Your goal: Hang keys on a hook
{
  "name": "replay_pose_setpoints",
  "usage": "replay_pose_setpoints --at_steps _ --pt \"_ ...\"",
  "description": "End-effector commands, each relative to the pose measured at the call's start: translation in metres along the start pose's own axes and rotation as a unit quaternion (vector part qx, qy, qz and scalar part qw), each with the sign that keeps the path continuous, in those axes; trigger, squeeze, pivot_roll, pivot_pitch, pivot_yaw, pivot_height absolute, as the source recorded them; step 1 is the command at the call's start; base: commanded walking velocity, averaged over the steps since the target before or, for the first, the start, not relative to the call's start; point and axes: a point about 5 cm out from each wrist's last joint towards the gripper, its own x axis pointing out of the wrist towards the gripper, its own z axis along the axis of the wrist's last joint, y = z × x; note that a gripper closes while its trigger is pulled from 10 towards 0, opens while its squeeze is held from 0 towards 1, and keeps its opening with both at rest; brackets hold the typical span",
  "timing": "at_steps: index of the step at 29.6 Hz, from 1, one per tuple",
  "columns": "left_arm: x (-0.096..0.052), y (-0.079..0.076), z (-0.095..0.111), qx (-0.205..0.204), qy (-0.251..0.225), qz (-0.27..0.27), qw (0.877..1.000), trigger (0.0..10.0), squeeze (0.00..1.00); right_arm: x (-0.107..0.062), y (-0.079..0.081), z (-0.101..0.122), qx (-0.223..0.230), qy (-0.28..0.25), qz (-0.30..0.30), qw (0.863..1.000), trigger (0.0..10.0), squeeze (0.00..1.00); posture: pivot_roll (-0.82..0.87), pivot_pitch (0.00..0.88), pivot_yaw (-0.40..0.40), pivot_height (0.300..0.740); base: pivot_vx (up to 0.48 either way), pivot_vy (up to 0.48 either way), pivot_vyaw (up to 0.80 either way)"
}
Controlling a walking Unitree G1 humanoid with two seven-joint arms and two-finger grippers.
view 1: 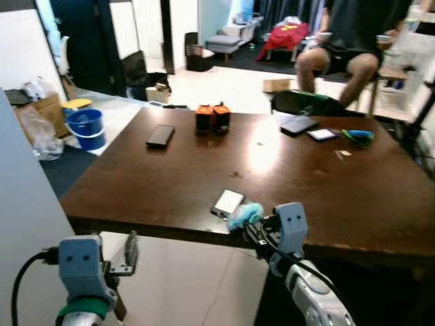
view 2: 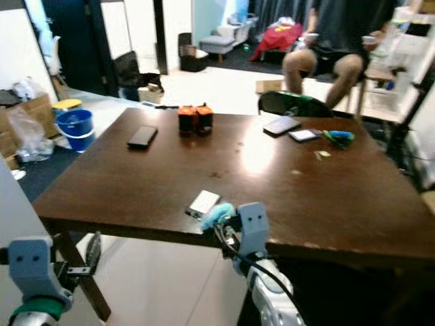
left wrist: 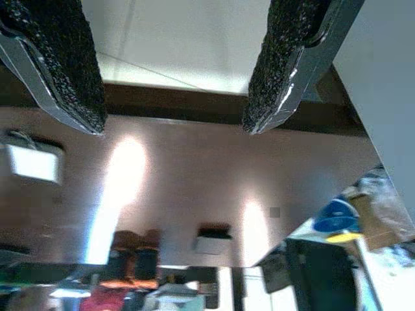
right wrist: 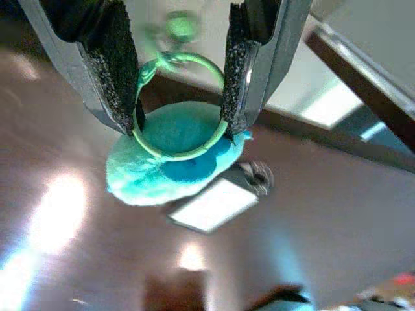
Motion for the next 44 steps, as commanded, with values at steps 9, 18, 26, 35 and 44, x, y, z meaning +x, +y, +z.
replay_pose_setpoints --at_steps 9,18,26,35,44 --pt "-0.003 0.006 -0.002 0.007 0.01 0.001 1.0 10.0 0.0 0.001 0.01 -0.003 0.013 -0.001 0.008 1.0 10.0 0.0 -0.17 0.0 0.072 0.74 -0.035 0.0 0.0" --pt "0.006 0.006 0.001 -0.003 0.0 -0.004 1.0 10.0 0.0 0.002 0.013 -0.005 0.021 -0.004 0.008 1.0 10.0 0.0 -0.16 0.0 0.073 0.74 0.0 0.0 0.0" --pt "0.035 0.0 -0.005 0.017 -0.001 -0.022 1.0 10.0 0.0 0.009 0.017 0.0 0.019 -0.013 0.018 1.0 10.0 0.0 -0.16 0.0 0.077 0.74 0.0 0.0 0.0" --pt "0.05 0.01 -0.01 0.03 0.005 0.018 0.999 10.0 0.0 0.013 0.019 0.003 0.016 -0.021 0.026 0.999 10.0 0.0 -0.17 0.0 0.082 0.74 0.0 0.0 0.0" --pt "0.042 0.013 -0.008 0.035 0.005 0.022 0.999 10.0 0.0 0.012 0.025 0.001 -0.032 -0.015 0.041 0.999 10.0 0.0 -0.17 0.0 0.08 0.74 0.0 0.0 0.36"
